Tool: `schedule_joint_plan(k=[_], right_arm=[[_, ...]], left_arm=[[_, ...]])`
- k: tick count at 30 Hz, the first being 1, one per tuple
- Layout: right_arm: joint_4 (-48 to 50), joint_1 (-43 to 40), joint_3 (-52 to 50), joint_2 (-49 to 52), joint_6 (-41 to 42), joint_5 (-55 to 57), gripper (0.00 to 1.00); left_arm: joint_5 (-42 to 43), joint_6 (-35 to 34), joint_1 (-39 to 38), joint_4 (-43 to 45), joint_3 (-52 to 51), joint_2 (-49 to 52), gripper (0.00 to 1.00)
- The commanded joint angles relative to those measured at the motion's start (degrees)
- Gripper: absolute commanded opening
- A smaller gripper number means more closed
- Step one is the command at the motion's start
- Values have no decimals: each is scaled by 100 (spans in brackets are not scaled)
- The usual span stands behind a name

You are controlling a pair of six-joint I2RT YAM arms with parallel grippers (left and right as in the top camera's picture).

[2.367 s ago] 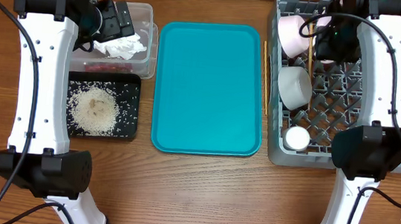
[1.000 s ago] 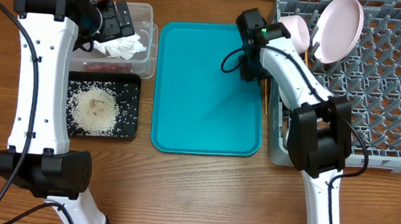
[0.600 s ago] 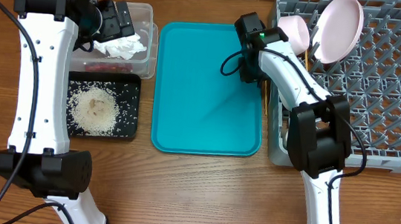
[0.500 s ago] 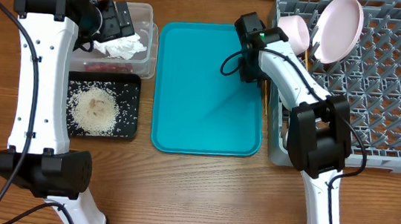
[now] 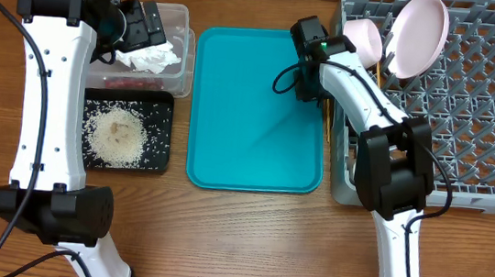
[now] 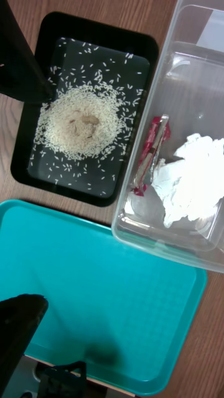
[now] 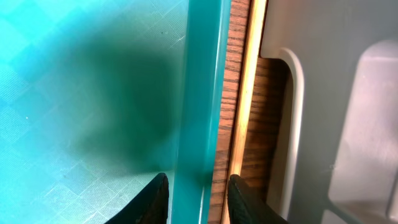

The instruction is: Sort waste into correct bins and load items into the dishwasher

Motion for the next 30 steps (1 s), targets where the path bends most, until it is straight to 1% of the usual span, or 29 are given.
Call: schedule_joint_plan(k=[1, 6, 12, 16, 20, 23, 26, 30], right_arm=[[44, -55, -46, -46, -39, 42, 33], [-94, 92, 208, -55, -282, 98, 33], [-332, 271, 765, -55, -299, 122, 33], [-424, 337, 892, -55, -297, 87, 33], [-566, 398, 927, -125, -264, -267, 33], [-822, 479, 1217, -299, -205, -507, 35], [-1246, 599, 1843, -573, -164, -590, 43], [-1985, 758, 2828, -1064, -162, -595, 65]], left_arm=[[-15, 28, -37, 11, 103, -26, 100], [-15, 28, -37, 11, 103, -26, 100], [-15, 28, -37, 11, 103, -26, 100], [-15, 28, -37, 11, 103, -26, 100], [-15, 28, -37, 11, 103, -26, 100], [-15, 28, -37, 11, 103, -26, 100], [-15, 28, -37, 11, 103, -26, 100], [-15, 28, -37, 11, 103, -26, 100]])
